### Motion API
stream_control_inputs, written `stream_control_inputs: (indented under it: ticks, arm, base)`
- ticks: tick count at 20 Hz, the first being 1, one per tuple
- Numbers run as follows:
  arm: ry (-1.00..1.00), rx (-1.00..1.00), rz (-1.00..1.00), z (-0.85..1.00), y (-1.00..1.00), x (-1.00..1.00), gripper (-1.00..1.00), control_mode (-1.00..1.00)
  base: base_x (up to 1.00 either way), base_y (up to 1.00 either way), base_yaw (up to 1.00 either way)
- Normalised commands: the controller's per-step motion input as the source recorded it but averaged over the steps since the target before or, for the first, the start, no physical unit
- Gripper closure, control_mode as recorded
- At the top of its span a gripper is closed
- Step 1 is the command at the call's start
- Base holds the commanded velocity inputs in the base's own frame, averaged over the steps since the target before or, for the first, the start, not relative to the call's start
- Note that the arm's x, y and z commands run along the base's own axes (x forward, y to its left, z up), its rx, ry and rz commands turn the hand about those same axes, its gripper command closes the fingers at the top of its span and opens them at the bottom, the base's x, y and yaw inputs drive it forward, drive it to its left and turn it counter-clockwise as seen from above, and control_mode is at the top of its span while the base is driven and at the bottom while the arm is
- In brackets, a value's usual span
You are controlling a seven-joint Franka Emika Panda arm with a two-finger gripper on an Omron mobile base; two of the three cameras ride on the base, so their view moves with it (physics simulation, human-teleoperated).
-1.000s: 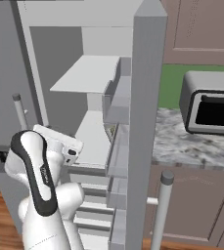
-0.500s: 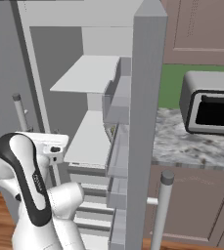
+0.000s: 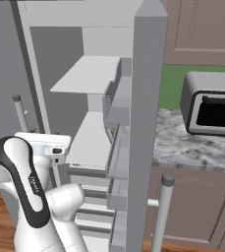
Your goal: Place two dumplings into each of the tupperware containers and then place the containers in the fridge.
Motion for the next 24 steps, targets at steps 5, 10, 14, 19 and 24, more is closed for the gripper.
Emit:
stream_control_inputs:
  ticks: [5,10,14,19,24]
  arm:
    - [-0.03,0.0,-0.02,0.0,-0.02,-0.02,-1.0,-1.0]
    - [-0.02,0.0,-0.01,0.0,0.0,-0.05,-1.0,1.0]
    - [0.0,0.0,0.0,0.0,0.0,0.0,-1.0,1.0]
    - [0.0,0.0,0.0,0.0,0.0,0.0,-1.0,1.0]
    - [0.0,0.0,0.0,0.0,0.0,0.0,-1.0,1.0]
  base:
    - [0.0,0.0,0.0]
    - [-0.04,0.0,0.0]
    - [-0.57,0.0,-0.12]
    - [-0.59,-0.02,-0.17]
    - [-0.7,-0.02,-0.23]
